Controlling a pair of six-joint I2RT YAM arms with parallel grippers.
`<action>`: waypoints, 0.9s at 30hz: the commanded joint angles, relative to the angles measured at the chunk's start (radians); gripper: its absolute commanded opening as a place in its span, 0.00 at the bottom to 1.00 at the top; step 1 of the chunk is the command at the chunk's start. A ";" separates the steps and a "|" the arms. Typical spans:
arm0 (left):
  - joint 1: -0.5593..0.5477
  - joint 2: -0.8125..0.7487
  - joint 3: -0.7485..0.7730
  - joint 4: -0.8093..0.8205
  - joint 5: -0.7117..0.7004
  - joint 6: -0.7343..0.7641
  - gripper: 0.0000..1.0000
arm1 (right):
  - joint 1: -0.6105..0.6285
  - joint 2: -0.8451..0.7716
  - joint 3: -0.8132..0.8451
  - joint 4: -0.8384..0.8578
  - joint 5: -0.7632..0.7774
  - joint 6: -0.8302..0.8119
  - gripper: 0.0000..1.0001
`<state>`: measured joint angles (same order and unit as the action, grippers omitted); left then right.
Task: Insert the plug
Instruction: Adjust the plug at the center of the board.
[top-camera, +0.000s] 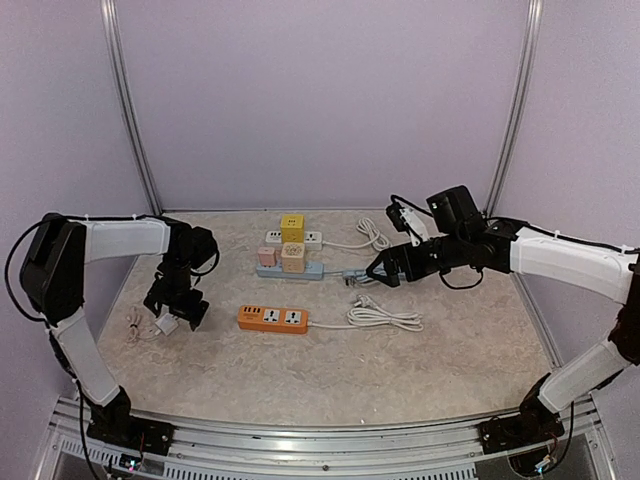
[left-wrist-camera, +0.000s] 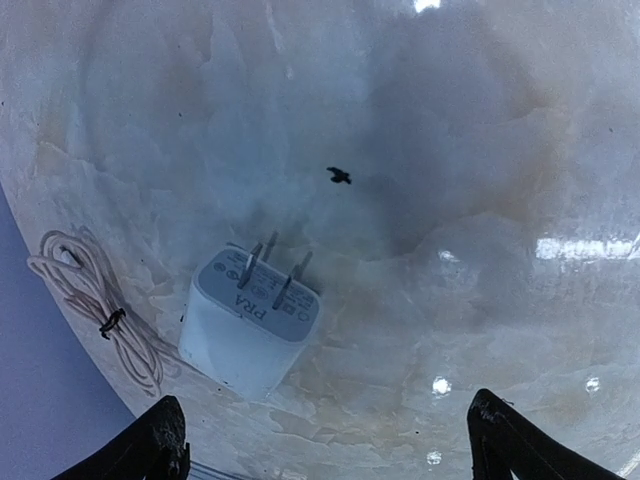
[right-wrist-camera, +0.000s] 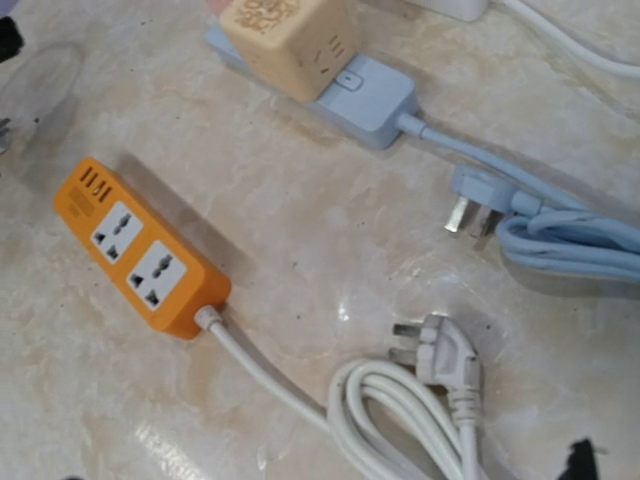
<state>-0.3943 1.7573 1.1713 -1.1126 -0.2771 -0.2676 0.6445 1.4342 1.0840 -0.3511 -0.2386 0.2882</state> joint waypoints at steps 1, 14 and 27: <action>0.052 0.014 0.004 -0.021 -0.013 0.003 0.92 | -0.008 -0.040 -0.043 0.042 -0.026 -0.006 1.00; 0.097 0.123 -0.007 0.046 -0.016 0.033 0.83 | -0.008 -0.070 -0.059 0.055 -0.056 -0.027 1.00; 0.120 0.100 0.003 0.061 0.021 0.039 0.52 | -0.008 -0.093 -0.063 0.043 -0.039 -0.019 1.00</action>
<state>-0.2863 1.8587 1.1728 -1.0767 -0.2871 -0.2306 0.6445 1.3628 1.0359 -0.3080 -0.2836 0.2737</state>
